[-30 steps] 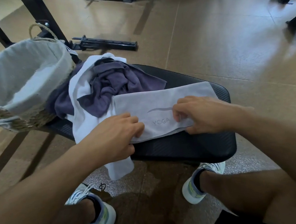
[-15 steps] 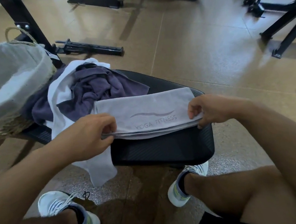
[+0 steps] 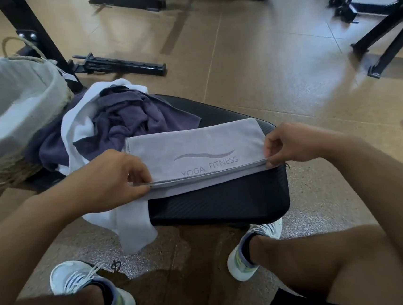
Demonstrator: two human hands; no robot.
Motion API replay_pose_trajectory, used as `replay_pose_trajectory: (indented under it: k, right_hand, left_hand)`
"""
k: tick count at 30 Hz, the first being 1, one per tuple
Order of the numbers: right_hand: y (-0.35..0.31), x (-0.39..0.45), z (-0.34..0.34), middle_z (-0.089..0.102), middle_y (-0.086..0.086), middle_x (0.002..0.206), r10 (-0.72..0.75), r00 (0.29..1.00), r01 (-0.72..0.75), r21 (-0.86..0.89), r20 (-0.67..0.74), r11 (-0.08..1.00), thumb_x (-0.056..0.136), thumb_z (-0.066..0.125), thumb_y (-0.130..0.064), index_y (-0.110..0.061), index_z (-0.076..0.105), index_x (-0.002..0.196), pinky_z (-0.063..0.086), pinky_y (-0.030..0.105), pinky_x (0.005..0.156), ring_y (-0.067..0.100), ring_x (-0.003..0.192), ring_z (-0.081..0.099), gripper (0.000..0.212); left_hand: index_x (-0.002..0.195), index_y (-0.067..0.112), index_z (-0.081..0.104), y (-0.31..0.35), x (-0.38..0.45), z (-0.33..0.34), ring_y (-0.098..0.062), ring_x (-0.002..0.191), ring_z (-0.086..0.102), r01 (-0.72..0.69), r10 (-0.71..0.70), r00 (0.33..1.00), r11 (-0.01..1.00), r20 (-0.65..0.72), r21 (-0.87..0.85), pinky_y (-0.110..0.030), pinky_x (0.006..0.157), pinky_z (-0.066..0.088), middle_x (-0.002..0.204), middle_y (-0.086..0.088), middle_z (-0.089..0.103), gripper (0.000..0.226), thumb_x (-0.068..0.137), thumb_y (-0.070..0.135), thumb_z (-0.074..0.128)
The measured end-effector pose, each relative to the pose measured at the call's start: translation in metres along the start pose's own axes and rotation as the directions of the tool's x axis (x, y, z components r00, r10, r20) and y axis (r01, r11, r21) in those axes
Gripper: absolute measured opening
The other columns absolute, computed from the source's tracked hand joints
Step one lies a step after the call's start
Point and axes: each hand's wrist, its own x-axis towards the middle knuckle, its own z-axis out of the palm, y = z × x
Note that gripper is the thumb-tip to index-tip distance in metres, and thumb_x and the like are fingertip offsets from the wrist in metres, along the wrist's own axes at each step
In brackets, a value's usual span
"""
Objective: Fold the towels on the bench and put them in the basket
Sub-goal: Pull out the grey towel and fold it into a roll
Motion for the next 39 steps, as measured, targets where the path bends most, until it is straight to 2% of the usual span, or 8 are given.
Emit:
replay_pose_trajectory:
  k: [7,15,18,21,23,28,34,39]
  right_hand:
    - [-0.002,0.005,-0.002,0.069,-0.016,0.063,0.048,0.996,-0.05,0.022,0.073,0.999,0.07,0.092,-0.033,-0.029,0.073,0.08,0.04,0.023,0.06,-0.006,0.053,0.056,0.022]
    - [-0.004,0.006,-0.006,0.071,-0.018,0.073,0.03,0.998,-0.027,-0.057,0.051,0.998,0.076,0.087,-0.025,-0.038,0.074,0.077,0.043,0.02,0.064,-0.001,0.071,0.063,0.017]
    - [-0.01,0.004,-0.01,0.068,-0.017,0.073,-0.013,0.971,0.019,0.02,-0.237,1.0,0.082,0.079,-0.017,-0.038,0.071,0.074,0.041,0.018,0.062,0.004,0.071,0.062,0.024]
    - [-0.015,-0.004,-0.021,0.068,-0.011,0.076,-0.003,0.855,0.064,0.1,-0.518,0.993,0.081,0.078,-0.016,-0.026,0.076,0.083,0.039,0.016,0.062,0.012,0.073,0.062,0.011]
    - [-0.014,-0.008,-0.02,0.069,-0.01,0.077,-0.034,0.884,0.079,0.078,-0.465,0.994,0.079,0.081,-0.016,-0.026,0.076,0.08,0.043,0.022,0.062,0.007,0.071,0.061,0.011]
    - [-0.001,-0.003,0.0,0.07,-0.012,0.075,0.002,0.997,-0.007,-0.071,-0.075,0.997,0.074,0.087,-0.021,-0.033,0.073,0.073,0.046,0.024,0.063,0.004,0.074,0.063,0.018]
    - [0.007,-0.005,-0.002,0.062,-0.031,0.063,0.002,0.998,-0.004,-0.023,-0.068,1.0,0.068,0.092,-0.031,-0.033,0.075,0.069,0.037,0.025,0.057,0.0,0.062,0.056,0.017]
    - [0.01,-0.007,-0.005,0.062,-0.027,0.063,-0.017,0.996,0.018,0.014,-0.082,1.0,0.068,0.092,-0.029,-0.029,0.074,0.068,0.037,0.026,0.056,-0.005,0.06,0.055,0.018]
  left_hand:
    - [0.072,0.029,0.075,0.0,0.0,-0.003,0.0,0.069,0.065,0.046,-0.048,0.996,0.999,0.072,0.028,-0.016,0.065,0.05,0.07,0.017,0.069,0.013,0.073,0.022,0.086]
    - [0.069,0.033,0.053,0.004,0.004,-0.002,-0.007,0.07,0.056,0.068,-0.075,0.993,0.995,0.094,0.071,-0.037,0.064,0.051,0.072,0.015,0.058,0.032,0.067,0.011,0.076]
    - [0.073,0.024,0.061,0.005,0.008,-0.018,-0.017,0.068,0.057,0.062,-0.049,0.98,0.996,-0.195,0.062,-0.039,0.062,0.05,0.073,0.007,0.061,0.03,0.066,0.001,0.079]
    - [0.077,0.016,0.064,0.013,0.009,-0.036,-0.024,0.075,0.056,0.061,0.03,0.908,0.977,-0.419,0.203,-0.033,0.062,0.04,0.079,0.001,0.061,0.021,0.069,0.002,0.078]
    - [0.074,0.019,0.062,0.016,0.006,-0.031,-0.022,0.074,0.054,0.008,0.084,0.938,0.965,-0.337,0.262,-0.028,0.058,0.031,0.076,0.004,0.059,0.023,0.067,0.004,0.078]
    - [0.069,0.035,0.054,0.005,-0.005,0.008,-0.012,0.074,0.052,-0.051,0.04,0.995,0.991,0.091,0.122,-0.04,0.065,0.052,0.072,0.016,0.052,0.023,0.062,0.014,0.062]
    - [0.072,0.03,0.062,-0.003,-0.008,0.01,-0.012,0.072,0.055,-0.051,0.043,0.994,0.996,0.105,0.076,-0.039,0.066,0.052,0.071,0.016,0.053,0.019,0.061,0.018,0.052]
    - [0.069,0.029,0.062,0.0,-0.006,0.007,-0.016,0.074,0.06,-0.053,0.045,0.996,0.993,0.075,0.101,-0.035,0.066,0.051,0.072,0.016,0.053,0.025,0.065,0.007,0.072]
